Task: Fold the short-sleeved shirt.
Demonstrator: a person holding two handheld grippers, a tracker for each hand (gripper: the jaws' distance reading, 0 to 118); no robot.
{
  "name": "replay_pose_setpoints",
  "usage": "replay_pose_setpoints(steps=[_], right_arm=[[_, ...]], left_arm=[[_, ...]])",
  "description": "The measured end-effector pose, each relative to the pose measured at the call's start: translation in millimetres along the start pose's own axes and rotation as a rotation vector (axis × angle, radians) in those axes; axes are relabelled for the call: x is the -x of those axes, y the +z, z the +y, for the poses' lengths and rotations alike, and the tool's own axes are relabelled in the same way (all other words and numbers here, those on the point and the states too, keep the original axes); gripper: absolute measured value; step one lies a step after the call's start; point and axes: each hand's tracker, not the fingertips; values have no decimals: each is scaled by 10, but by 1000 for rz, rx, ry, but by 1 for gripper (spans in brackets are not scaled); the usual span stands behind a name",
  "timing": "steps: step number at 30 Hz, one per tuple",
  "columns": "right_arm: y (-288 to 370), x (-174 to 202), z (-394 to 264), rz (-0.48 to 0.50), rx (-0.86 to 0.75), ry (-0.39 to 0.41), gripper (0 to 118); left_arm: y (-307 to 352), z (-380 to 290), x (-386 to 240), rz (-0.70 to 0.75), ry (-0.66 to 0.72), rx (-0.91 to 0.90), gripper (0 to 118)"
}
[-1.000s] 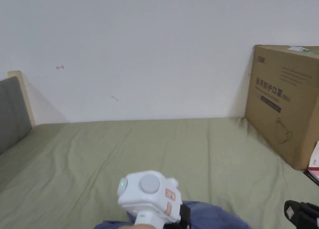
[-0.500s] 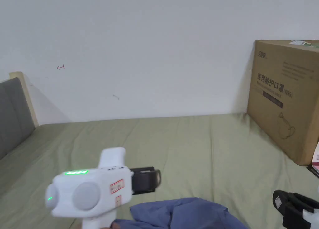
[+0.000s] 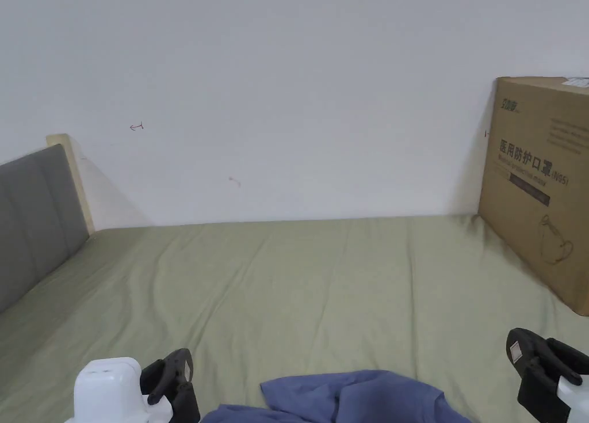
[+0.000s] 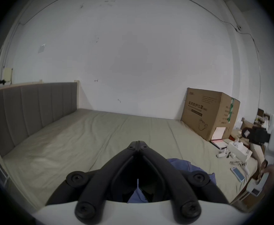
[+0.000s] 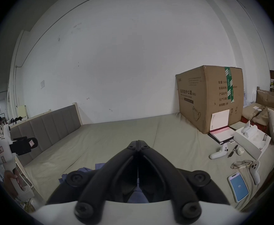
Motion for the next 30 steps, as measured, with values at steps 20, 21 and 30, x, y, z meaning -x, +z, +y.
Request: replay_pose_setpoints(steps=[20,21,30], right_arm=[[-303,-18,-122,36,191,47,0],[-316,-26,-134,34,201,46,0],[-673,-60,-238,51,288,89,0]], left_arm=[[-2851,-839,659,20,16,1005,113],[-2851,-951,612,39,12,1029,113],[-2571,-1077,455,20,-133,888,7]])
